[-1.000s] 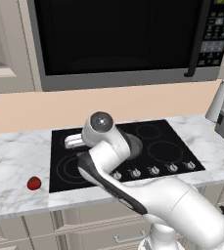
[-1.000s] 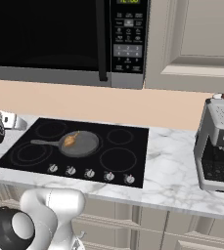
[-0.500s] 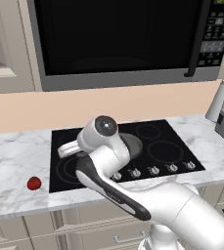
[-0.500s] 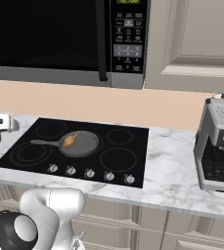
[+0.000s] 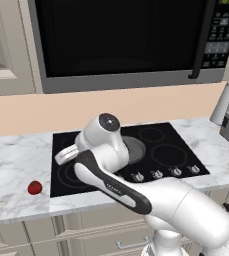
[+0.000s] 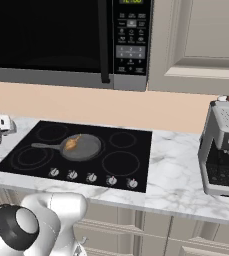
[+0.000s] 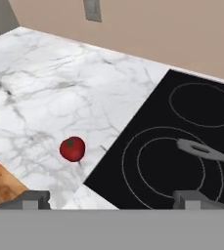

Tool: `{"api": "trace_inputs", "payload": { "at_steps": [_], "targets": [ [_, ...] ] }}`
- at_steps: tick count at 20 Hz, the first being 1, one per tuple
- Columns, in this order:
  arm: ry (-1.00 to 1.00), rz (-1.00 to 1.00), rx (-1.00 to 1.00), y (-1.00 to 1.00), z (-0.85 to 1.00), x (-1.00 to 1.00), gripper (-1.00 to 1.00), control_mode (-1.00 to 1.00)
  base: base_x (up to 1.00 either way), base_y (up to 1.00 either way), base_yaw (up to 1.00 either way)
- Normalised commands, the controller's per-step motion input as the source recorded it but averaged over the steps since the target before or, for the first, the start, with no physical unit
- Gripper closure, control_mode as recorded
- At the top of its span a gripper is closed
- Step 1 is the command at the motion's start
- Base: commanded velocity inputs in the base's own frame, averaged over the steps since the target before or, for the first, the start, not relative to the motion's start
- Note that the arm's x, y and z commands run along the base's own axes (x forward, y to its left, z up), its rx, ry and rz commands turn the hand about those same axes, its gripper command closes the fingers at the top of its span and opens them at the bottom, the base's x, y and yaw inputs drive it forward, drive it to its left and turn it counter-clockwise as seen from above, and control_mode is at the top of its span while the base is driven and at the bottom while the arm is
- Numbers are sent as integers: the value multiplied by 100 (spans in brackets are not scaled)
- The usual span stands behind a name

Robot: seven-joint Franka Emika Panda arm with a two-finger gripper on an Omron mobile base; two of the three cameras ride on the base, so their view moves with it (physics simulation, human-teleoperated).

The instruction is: Place the pan on the center burner on the stove. Then place the tomato and the onion in the pan and turn on the center burner.

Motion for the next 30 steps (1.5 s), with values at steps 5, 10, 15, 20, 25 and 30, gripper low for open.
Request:
{"api": "trace_inputs", "payload": {
  "at_steps": [5, 10, 15, 20, 25, 30],
  "targets": [
    [16, 8, 0, 25, 0, 0, -100, -100, 0, 0, 0],
    [4, 1, -2, 23, -4, -10, -100, -100, 0, 0, 0],
    [1, 0, -3, 22, -10, -12, -100, -100, 0, 0, 0],
    [2, 1, -3, 21, -13, -8, -100, -100, 0, 0, 0],
    [3, 3, -2, 17, -13, -4, -100, -100, 0, 0, 0],
    [4, 3, -3, 17, -18, -1, -100, -100, 0, 0, 0]
  ]
}}
